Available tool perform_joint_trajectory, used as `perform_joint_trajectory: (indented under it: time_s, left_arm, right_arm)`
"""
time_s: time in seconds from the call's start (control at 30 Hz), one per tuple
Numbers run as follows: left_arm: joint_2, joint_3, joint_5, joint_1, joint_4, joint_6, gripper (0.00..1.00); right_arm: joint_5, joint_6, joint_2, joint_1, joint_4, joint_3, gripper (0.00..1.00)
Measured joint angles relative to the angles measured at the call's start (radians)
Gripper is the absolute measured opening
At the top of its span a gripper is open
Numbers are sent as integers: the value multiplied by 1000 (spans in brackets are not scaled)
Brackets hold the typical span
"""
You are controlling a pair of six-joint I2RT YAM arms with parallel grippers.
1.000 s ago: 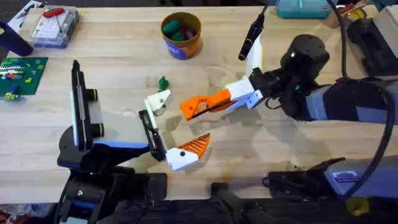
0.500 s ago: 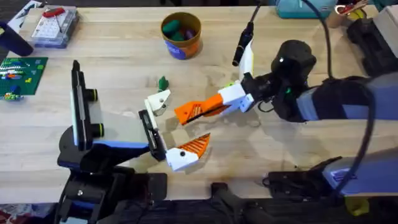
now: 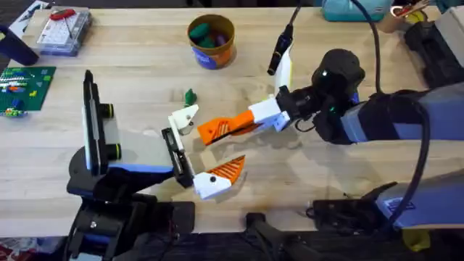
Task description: Pick up the gripper from the table and insert it into the empty holder that is missing its gripper. Then pick up a screw, insert it into the mounting hole, and use the screwdriver to tighten it. Finally, clean up the table by picking up the vegetable and placing it into the bucket.
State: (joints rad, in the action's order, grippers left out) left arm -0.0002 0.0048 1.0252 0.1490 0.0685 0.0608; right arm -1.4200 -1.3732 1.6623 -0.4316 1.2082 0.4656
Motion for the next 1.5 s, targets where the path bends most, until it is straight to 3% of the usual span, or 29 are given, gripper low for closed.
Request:
perform_joint_trajectory:
  time_s: [1.5]
  left_arm:
    - [0, 0, 0, 0, 0, 0, 986]
  right_arm:
    - [43, -88, 0, -25, 50, 22, 7]
